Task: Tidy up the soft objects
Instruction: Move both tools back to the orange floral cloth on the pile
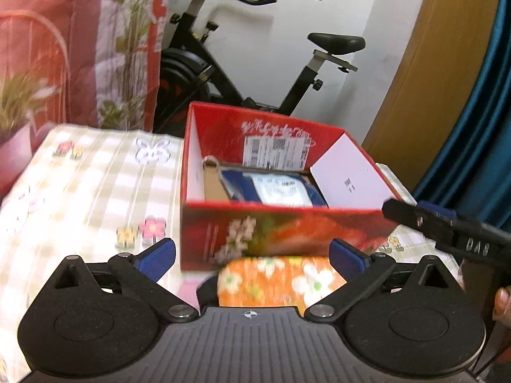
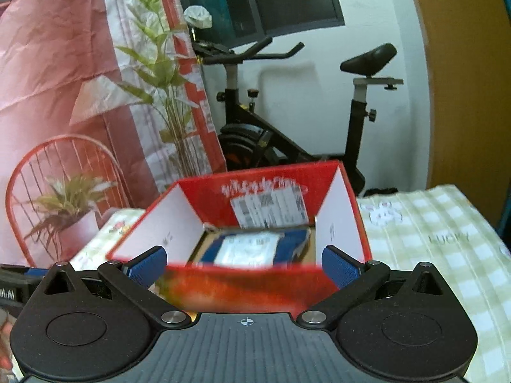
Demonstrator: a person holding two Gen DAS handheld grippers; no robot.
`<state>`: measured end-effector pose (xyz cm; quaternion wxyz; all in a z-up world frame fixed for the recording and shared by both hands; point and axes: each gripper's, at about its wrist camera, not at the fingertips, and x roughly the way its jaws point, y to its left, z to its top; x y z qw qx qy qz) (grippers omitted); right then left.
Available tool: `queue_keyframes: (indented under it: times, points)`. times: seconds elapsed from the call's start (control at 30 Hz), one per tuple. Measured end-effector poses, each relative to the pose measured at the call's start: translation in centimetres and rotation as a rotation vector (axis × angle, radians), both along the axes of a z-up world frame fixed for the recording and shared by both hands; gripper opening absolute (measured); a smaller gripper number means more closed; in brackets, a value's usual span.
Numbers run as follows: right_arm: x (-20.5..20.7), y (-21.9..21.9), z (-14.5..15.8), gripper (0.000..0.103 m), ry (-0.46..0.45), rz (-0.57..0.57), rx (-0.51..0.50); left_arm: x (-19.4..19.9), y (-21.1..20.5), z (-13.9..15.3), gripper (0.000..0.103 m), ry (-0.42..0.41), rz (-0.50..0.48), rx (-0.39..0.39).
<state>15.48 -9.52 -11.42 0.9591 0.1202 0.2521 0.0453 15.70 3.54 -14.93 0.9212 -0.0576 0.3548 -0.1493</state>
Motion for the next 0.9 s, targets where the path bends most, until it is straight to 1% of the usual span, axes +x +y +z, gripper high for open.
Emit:
queue_keyframes:
  times: [0.13, 0.2, 0.27, 0.4, 0.5, 0.6, 0.7, 0.77, 0.83, 0.9]
  points:
    - [-1.7, 0.5, -2.2, 0.103, 0.068, 0.022, 0.021, -1.4, 0.2, -1.6, 0.103, 0.024, 0.02, -0.031]
    - [-2.6, 1.1, -3.3, 0.103, 0.078, 0.003, -0.031, -1.9, 0.0, -2.4, 0.103, 0.035, 0.022, -0.041]
    - [-3.3, 1.6, -4.3, 0.103, 0.094, 0.005, -0.052, -2.4, -0.5, -3.2, 0.103, 0.025, 0.033, -0.02]
    - [-4.3, 1.7, -6.3, 0.103, 0.116, 0.018, -0.009, -3.2, -1.2, -4.6, 0.102, 0.025, 0.035, 0.011]
    - [-4.7, 2.1, -7.1, 0.102, 0.108, 0.028, -0.049, -3.3, -1.6, -5.4, 0.102, 0.027, 0.025, 0.037]
    - [-4.6, 2.0, -7.7, 0.096, 0.12, 0.042, -0.05, -3.7, -1.5, -5.9, 0.1, 0.021, 0.026, 0.047]
    - [-4.3, 1.7, -8.2, 0.089, 0.14, 0.052, -0.027, -3.7, -1.3, -6.2, 0.092, 0.017, 0.029, 0.037]
    - [-4.2, 1.7, -8.5, 0.083, 0.144, 0.06, -0.012, -3.8, -1.2, -6.4, 0.088, 0.018, 0.035, 0.039]
    - [-4.2, 1.7, -8.6, 0.081, 0.146, 0.068, -0.005, -3.7, -1.0, -6.5, 0.083, 0.023, 0.039, 0.025]
    - [-4.2, 1.7, -8.7, 0.08, 0.149, 0.074, -0.004, -3.6, -0.7, -6.6, 0.08, 0.031, 0.041, 0.008]
